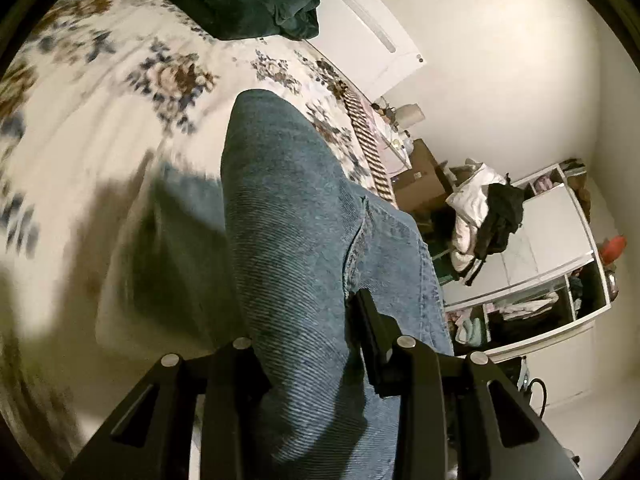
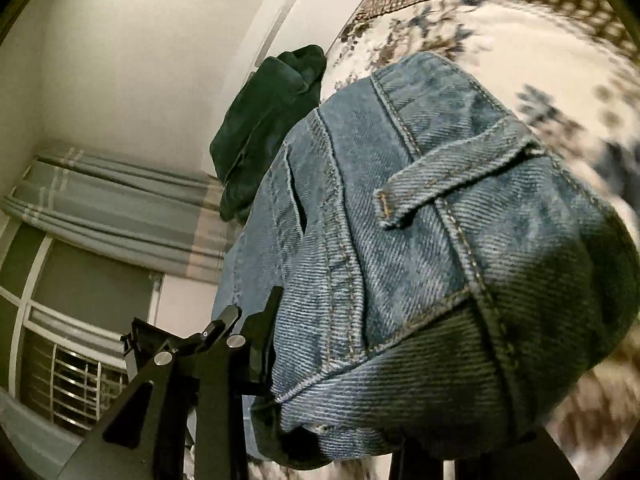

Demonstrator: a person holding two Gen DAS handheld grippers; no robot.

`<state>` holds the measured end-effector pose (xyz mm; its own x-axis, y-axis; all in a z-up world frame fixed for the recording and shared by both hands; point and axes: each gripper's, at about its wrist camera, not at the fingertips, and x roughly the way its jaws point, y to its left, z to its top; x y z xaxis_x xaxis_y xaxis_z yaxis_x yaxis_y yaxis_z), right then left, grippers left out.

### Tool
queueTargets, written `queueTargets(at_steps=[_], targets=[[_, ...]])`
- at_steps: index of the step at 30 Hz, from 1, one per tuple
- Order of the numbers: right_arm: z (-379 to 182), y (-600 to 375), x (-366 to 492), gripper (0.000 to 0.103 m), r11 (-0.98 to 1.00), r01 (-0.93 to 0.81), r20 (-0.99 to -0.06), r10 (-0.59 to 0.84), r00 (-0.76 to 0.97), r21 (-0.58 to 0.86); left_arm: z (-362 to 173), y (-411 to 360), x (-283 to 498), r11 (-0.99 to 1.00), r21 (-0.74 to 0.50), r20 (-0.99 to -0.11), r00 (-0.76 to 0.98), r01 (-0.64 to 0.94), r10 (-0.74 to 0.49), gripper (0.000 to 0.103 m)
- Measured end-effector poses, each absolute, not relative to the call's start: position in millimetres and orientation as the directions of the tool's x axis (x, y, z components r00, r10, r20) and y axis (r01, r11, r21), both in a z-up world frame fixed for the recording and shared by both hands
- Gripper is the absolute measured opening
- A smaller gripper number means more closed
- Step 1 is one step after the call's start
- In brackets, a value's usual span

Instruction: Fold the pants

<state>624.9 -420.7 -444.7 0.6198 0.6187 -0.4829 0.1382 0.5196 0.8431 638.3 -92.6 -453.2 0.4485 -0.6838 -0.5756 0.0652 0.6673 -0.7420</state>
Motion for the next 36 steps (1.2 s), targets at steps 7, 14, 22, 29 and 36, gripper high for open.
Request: queueTargets(at_steps=[7,14,22,29,36], targets=[[-528,-399,697,0.036,0.537,0.211,-0.551,0.617,0.562,0.817,-541,-76,706,0.705,-0.709,-0.658,0.357,0.001,-0.663,0.03],[-571,-401,695,0.057,0.564,0.245,-0.603,0.628,0.492,0.788,-567,-62,688,0.728,-0.685,-0.692,0.345,-0.033,-0.635,0.049],[-533,-416,681,0.073,0.765,0.256,-0.783,0.467,0.41,0.591,-522,-65,661,0.893,-0.449,-0.823,0.396,-0.013,-0.408,0.056],[-468,-392,653,0.087,0.954,0.2,-0.906,0.128,0.403,0.224,-482,-90,631,0.976,-0.213,-0.873,0.441,0.04,-0.208,0.086],[-407,-376,634,0.1,0.98,0.2,-0.89,-0.071,0.45,0.022,-445,-113,608,0.992,-0.099,-0.877,0.465,0.077,-0.123,0.087]])
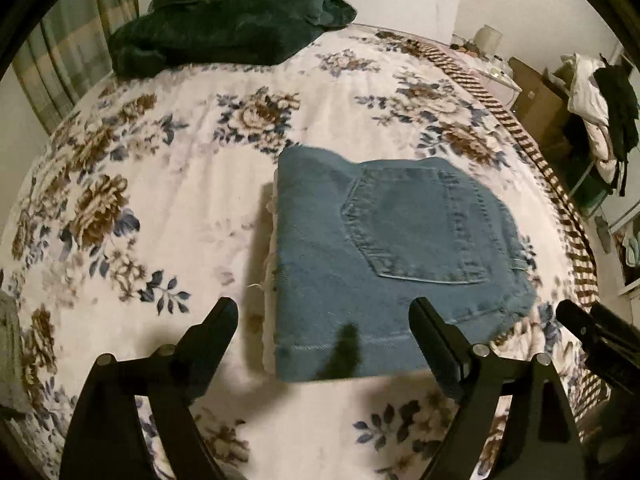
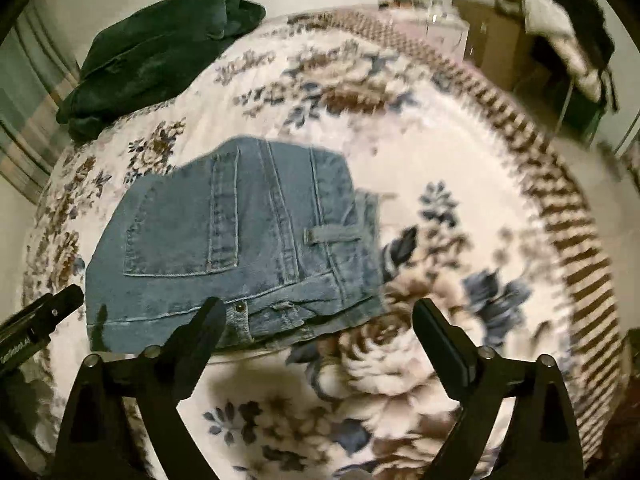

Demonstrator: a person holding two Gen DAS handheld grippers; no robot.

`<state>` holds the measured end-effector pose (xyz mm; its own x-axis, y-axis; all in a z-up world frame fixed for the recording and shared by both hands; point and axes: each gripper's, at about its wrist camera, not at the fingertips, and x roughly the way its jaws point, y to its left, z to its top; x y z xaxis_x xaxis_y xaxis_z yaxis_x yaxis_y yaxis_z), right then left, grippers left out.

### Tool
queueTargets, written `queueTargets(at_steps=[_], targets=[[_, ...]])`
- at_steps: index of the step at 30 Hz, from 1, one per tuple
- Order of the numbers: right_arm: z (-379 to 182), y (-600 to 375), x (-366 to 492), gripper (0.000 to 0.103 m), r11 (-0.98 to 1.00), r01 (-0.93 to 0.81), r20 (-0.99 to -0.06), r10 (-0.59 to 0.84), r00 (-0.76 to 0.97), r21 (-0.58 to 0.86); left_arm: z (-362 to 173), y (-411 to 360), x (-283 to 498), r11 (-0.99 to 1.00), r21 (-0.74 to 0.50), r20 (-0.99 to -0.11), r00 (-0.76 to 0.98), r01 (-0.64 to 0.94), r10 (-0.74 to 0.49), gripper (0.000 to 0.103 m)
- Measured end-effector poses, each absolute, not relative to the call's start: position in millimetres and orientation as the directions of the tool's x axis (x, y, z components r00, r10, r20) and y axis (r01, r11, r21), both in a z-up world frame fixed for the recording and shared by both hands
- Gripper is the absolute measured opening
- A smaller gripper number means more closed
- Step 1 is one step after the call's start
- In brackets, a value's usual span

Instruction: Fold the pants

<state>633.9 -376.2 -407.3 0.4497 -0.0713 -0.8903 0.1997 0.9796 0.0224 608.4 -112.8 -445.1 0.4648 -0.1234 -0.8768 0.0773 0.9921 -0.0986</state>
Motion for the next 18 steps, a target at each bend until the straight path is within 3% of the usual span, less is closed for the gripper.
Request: queueTargets(at_steps=[7,18], targets=[[-332,-361,590,0.103,0.985,0.173,-0.849,-0.111,0.516,-0.023,-380,-122,569,0.998,-0.038,-0.837,0.545,0.052,-0.06,0.087],[-181,-359,476,0.103,0.987,0.154,-0.77,-0.126,0.626,-0.037,-250,-136,462,0.999,-0.041,-0.768,0.639,0.028,-0.049,0.087]])
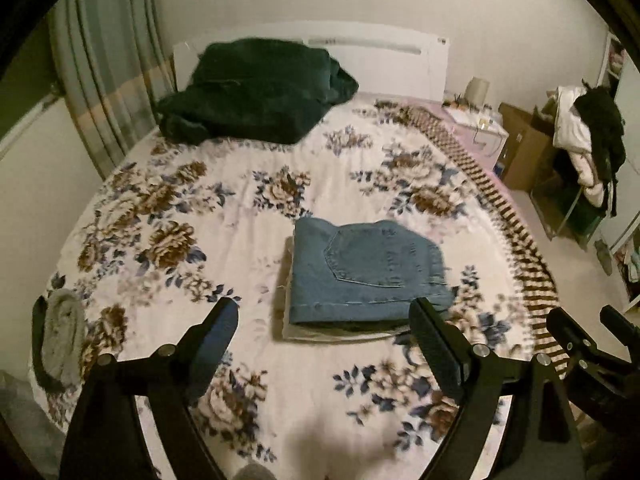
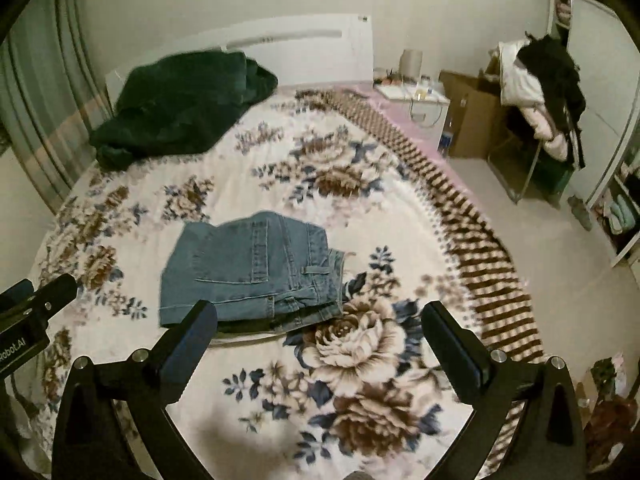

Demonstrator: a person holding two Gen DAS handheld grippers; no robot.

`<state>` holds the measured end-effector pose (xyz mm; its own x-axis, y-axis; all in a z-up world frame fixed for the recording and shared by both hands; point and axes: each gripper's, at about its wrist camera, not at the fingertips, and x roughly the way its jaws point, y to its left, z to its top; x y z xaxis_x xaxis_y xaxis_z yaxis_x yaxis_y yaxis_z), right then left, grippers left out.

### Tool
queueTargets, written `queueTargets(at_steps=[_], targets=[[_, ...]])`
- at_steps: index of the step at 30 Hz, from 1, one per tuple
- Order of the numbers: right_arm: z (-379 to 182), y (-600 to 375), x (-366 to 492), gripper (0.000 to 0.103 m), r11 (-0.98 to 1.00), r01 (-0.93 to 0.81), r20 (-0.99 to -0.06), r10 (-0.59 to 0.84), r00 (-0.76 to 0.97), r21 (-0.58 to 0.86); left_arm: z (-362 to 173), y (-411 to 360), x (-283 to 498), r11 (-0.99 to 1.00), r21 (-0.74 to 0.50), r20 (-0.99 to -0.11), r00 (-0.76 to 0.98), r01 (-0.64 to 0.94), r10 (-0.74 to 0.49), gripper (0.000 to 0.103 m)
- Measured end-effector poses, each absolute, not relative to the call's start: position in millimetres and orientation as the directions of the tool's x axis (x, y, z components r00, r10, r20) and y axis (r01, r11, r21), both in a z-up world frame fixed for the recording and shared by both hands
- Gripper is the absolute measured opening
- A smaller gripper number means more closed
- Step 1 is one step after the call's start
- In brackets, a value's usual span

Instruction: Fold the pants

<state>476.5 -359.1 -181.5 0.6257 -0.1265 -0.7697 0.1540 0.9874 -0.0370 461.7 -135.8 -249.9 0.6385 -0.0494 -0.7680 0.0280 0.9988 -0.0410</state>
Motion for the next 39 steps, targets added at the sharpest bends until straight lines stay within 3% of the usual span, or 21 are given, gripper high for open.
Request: queueTargets(at_steps=[10,18,29,32,39], targets=[[-42,-355,347,0.103,0.996,0.072,-0.685,-0.094,0.722,-0.061,-149,-148,342,0.999,-0.04,-0.696,0.717,-0.003,-0.026,0.087],[38,-357,254,0.103,0.998,0.035,-0.632,-0.058,0.773,-0.049,-96,-148,269,0.998,-0.054,-0.66,0.751,-0.041,-0.005,0.087],[96,-342,184,0.103,0.999,0.011,-0.616,-0.038,0.787,-0.047,-71,-143,216,0.999,-0.042,-0.644,0.765,-0.017,-0.014,0.087],[103,-337,173,0.103,0.999,0.02,-0.607,-0.045,0.794,-0.049,-70,-136,208,0.999,-0.042,-0.658,0.753,-0.02,-0.013,0.103],[109,-332,163,0.103,0.998,0.043,-0.604,-0.065,0.794,-0.052,-70,-130,199,0.999,-0.024,-0.643,0.766,-0.029,0.007,0.103]])
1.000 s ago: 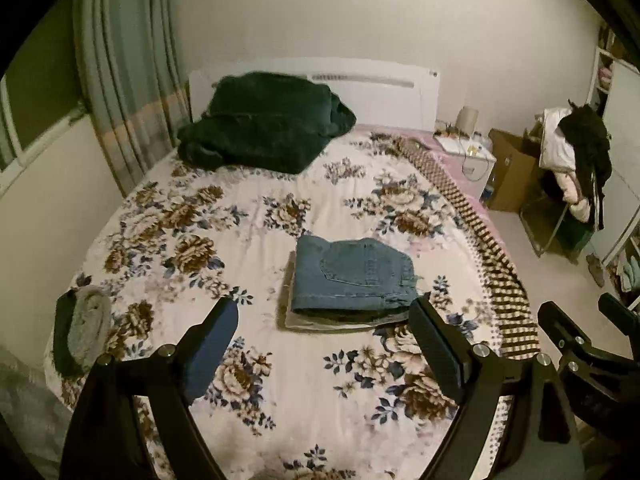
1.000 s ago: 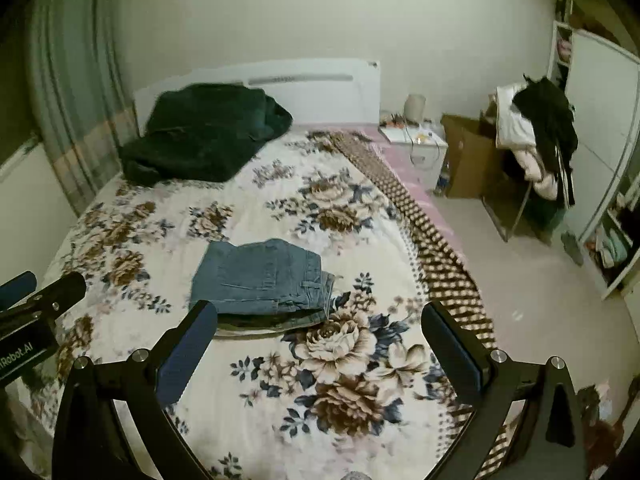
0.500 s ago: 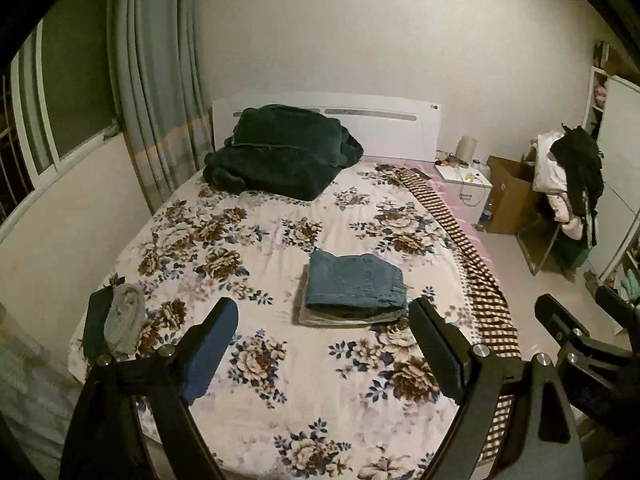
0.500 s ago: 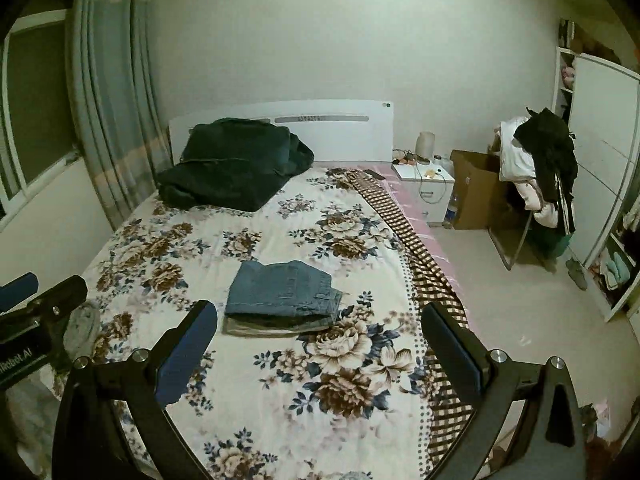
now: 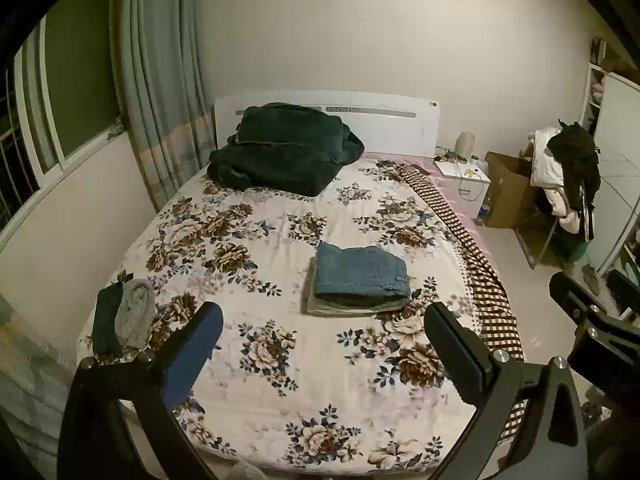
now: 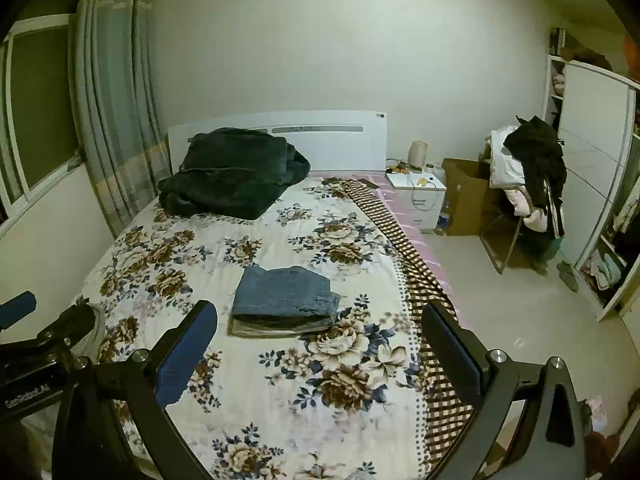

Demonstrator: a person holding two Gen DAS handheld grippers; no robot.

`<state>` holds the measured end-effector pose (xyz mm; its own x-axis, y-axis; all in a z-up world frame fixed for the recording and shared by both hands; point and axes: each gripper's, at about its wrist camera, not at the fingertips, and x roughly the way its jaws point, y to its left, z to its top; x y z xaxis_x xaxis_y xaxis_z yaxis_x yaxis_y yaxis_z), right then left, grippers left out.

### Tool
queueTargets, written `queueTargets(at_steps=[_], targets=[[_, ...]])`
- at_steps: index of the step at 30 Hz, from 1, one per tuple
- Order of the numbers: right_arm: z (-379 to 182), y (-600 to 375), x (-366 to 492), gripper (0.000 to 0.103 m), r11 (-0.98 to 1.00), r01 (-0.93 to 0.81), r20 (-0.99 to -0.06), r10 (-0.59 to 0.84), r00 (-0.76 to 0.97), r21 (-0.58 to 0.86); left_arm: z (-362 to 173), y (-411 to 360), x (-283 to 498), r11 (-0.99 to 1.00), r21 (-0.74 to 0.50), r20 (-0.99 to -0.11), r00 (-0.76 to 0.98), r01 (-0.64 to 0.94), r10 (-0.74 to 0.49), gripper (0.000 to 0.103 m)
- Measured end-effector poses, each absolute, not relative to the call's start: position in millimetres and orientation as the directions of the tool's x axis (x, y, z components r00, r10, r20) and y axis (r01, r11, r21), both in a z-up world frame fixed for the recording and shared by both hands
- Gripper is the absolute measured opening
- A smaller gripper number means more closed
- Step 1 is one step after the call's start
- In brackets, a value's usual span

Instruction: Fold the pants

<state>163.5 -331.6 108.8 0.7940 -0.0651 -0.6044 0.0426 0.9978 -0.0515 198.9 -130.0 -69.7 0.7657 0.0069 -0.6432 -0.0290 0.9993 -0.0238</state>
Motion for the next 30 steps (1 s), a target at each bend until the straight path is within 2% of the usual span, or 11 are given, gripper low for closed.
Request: queueTargets(at_steps=[30], targets=[[110,-332,172,0.103,0.999,-0.003,-0.625,-0.025,0.78,-0.044,-57,-137,196,0.999,-0.029,-0.645,0.764,-0.041,0.012,0.103]])
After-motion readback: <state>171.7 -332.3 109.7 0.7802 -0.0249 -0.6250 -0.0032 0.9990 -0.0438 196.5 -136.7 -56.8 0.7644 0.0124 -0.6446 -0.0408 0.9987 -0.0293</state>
